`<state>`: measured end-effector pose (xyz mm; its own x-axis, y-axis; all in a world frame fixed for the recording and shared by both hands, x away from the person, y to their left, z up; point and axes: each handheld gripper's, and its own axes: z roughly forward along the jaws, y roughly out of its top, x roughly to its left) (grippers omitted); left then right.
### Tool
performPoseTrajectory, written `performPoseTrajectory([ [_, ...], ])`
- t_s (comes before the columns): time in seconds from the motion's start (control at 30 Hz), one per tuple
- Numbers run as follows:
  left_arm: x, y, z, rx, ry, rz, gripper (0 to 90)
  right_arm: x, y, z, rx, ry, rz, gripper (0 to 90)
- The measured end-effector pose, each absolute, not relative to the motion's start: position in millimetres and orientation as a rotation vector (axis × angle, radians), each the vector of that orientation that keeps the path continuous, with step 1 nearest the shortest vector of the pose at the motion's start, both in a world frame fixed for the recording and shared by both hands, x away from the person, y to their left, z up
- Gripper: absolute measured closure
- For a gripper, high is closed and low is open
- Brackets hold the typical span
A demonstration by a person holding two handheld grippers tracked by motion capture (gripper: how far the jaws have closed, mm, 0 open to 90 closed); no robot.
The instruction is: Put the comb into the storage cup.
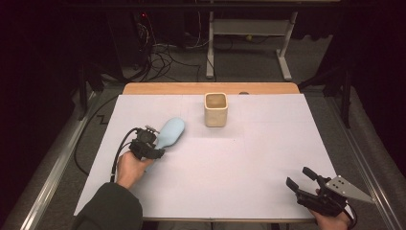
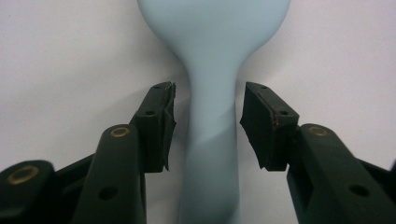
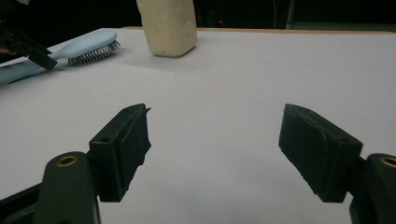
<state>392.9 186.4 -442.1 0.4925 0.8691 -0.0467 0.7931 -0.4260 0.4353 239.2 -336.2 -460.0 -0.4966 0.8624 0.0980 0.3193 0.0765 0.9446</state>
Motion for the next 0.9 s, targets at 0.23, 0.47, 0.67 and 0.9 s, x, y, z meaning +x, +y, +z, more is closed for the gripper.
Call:
performPoseTrajectory([
  [0.23, 395.1, 186.6, -445.0, 2.331, 1.403, 0.273, 54.2, 239.1, -336.1, -460.0, 1.166, 1.867, 1.417, 25.1],
  [0.47, 397.0, 185.2, -447.8, 2.337, 1.410, 0.274, 54.0, 239.1, -336.0, -460.2, 1.161, 1.868, 1.415, 25.3],
  [0.67, 398.4, 186.0, -448.4, 2.333, 1.411, 0.274, 54.0, 239.2, -335.8, -460.3, 1.159, 1.869, 1.412, 25.3],
  [0.9, 399.4, 186.3, -449.2, 2.327, 1.398, 0.272, 59.4, 239.0, -335.7, -460.2, 1.157, 1.872, 1.409, 25.2],
])
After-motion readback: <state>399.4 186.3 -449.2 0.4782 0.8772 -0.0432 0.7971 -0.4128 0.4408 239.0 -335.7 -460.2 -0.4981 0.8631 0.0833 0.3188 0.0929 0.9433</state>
